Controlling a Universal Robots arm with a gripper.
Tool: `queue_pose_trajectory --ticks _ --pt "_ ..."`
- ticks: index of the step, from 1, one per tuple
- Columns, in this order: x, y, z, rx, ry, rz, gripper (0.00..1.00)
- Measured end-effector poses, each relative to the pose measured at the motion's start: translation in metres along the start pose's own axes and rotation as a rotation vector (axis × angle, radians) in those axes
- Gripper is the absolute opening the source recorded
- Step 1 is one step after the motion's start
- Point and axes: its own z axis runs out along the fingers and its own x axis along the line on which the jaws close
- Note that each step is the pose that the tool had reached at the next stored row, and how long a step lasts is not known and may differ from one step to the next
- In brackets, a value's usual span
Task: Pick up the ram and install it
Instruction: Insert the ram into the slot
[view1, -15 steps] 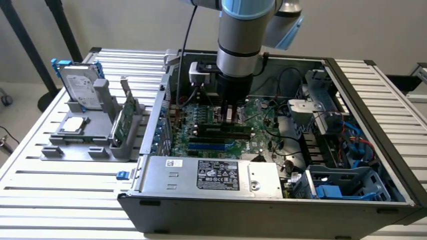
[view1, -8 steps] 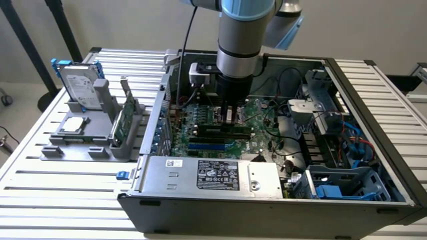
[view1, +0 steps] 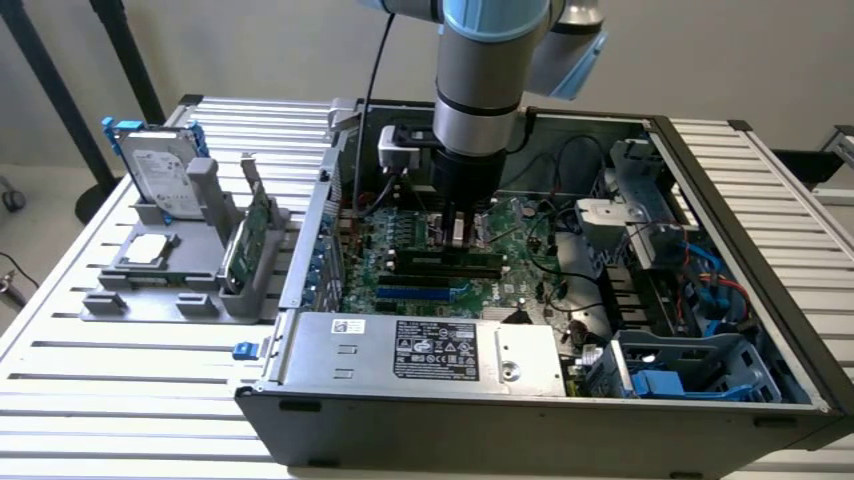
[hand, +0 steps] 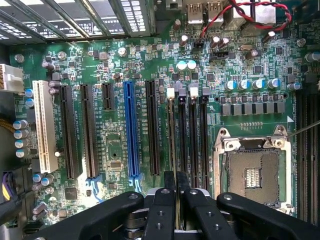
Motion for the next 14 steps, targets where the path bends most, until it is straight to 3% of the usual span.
queue_pose_trajectory --ticks 14 --pt "-0.0001 0.0000 0.0018 -0.0001 0.0000 0.005 0.13"
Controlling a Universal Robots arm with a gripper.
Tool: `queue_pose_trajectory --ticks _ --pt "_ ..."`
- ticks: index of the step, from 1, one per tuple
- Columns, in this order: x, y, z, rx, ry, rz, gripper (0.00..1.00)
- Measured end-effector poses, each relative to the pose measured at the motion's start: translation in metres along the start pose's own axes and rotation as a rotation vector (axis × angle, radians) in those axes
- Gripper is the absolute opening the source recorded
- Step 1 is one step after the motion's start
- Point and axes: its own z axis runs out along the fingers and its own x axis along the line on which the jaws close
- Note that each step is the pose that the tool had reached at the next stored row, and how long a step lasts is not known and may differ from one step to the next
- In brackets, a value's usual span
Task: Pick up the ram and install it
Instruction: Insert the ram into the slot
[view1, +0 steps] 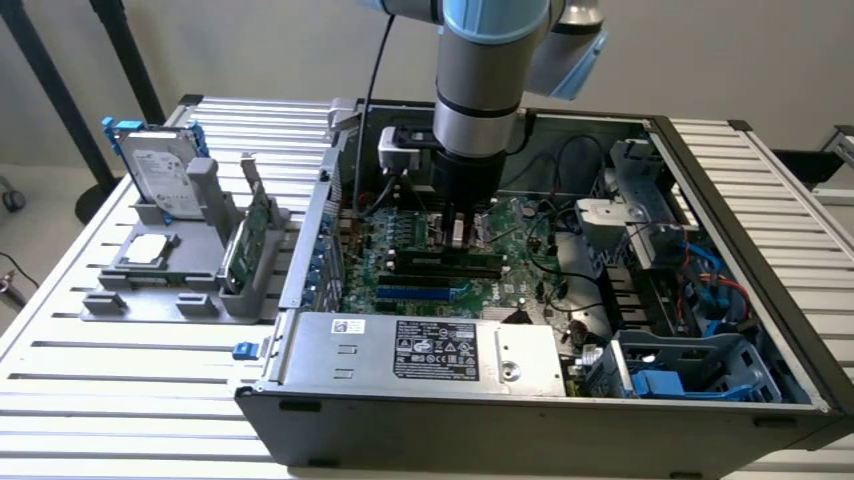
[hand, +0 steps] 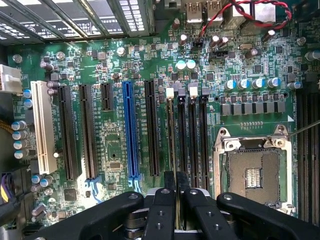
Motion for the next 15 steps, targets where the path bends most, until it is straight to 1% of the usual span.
queue_pose_trajectory --ticks 15 --pt "-0.0003 0.0000 -0.0005 0.0000 -0.0002 0.004 0.13"
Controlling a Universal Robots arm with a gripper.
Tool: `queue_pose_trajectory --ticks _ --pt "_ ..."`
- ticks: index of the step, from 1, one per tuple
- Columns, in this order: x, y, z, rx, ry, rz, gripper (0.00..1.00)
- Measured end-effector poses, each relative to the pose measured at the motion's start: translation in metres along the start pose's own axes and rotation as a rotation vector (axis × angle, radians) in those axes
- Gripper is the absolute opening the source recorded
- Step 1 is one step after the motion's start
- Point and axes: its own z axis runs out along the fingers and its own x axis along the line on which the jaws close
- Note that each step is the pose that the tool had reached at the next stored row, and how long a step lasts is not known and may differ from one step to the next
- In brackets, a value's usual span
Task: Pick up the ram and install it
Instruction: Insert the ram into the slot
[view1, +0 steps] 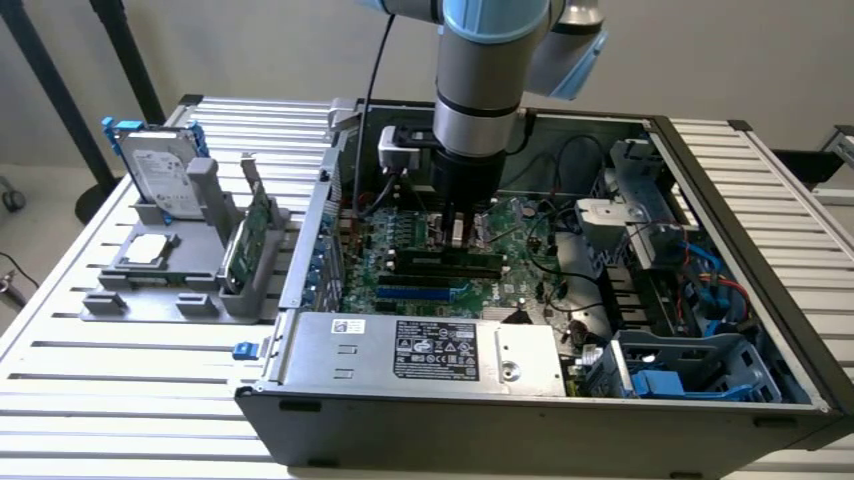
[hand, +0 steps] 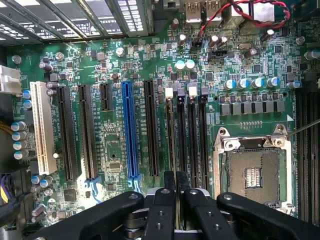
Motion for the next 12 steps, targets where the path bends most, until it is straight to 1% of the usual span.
queue_pose_trajectory --ticks 12 --pt "-0.0006 0.0000 0.0027 -0.0001 0.0001 0.000 0.13"
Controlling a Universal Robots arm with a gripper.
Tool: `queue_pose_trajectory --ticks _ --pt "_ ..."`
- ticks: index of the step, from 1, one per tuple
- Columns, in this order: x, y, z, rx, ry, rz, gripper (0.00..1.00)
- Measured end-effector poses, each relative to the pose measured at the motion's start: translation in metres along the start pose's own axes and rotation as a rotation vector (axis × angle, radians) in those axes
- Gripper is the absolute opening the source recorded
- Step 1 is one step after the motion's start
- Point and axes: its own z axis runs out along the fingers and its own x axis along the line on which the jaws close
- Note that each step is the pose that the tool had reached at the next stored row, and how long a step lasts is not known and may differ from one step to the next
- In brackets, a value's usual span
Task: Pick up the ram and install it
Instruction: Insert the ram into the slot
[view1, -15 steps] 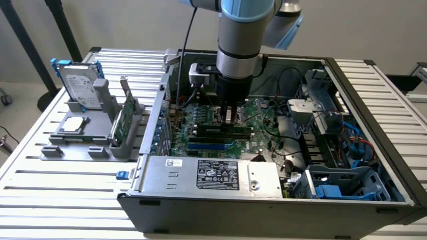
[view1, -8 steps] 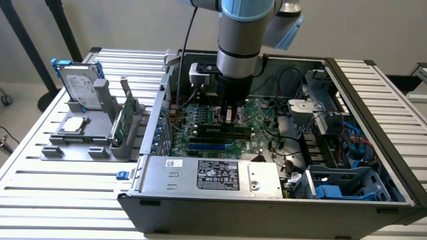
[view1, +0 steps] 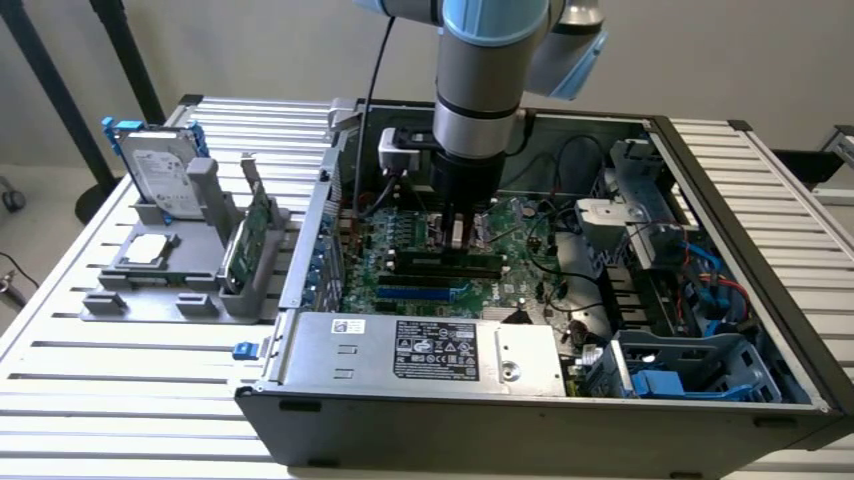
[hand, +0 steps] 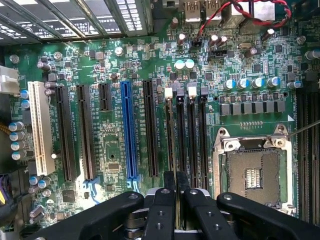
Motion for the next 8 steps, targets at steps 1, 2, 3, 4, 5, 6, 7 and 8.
queue_pose_trajectory --ticks 1,2,3,4,5,6,7,8 --pt "0.0000 0.0000 0.0003 0.0000 0.0001 0.000 0.13" --pt "0.0000 0.0000 0.0007 0.0000 0.0000 0.000 0.13" --pt "0.0000 0.0000 0.0010 0.0000 0.0000 0.000 0.13" --pt "0.0000 0.0000 0.0013 0.0000 0.0000 0.000 0.13" --pt "0.0000 0.0000 0.0017 0.0000 0.0000 0.000 0.13" --pt "0.0000 0.0000 0.0018 0.0000 0.0001 0.000 0.13" --pt "0.0000 0.0000 0.0020 0.0000 0.0001 0.000 0.13" --pt "0.0000 0.0000 0.0020 -0.0001 0.0002 0.000 0.13"
